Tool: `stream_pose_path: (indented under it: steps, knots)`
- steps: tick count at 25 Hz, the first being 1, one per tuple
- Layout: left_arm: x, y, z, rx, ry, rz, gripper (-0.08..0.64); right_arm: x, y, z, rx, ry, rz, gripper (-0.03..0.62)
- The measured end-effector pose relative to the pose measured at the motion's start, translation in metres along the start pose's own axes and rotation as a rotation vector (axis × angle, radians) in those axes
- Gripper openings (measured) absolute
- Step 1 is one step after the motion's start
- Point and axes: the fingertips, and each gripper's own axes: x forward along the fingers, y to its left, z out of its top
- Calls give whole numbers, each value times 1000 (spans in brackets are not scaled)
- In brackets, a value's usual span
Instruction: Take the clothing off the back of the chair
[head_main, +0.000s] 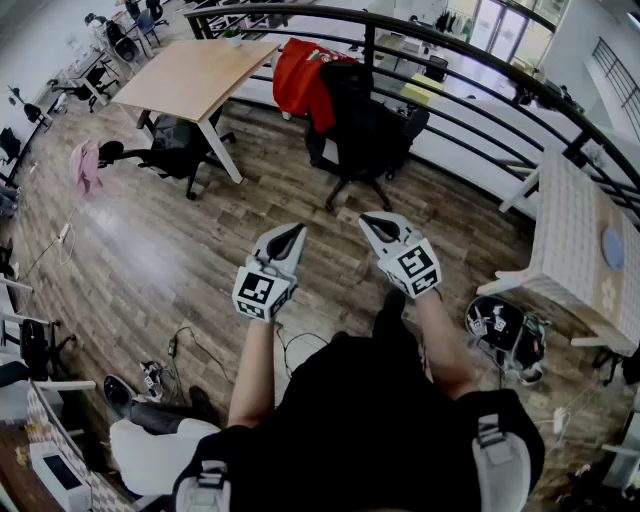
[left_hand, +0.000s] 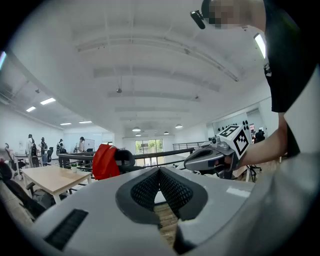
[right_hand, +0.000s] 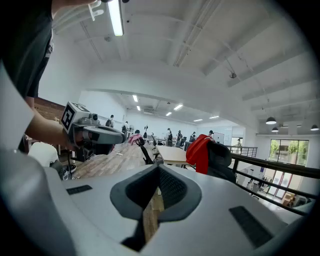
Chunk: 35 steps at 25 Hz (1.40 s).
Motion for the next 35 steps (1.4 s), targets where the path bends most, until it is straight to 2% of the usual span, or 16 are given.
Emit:
stream_pose_path:
  steps: [8,15,22,26,35]
  knots:
    - [-13,-6,-7,11,1,12,2,1,8,0,-9,-21,35,-3]
    - [-21,1,-13,6,15,27,3,5,4,0,26,-20,3,-2]
    - [-21,5,-18,-3,34,22,3,9,9,6,-27,-24,13,-2]
    - [-18,1,-12,-4,28,7,3,8,3,6,-14,-3,-13,-2]
    - [-10,14,-15,-6,27,27,3,15,-13,5,-9,-1,-21,-2]
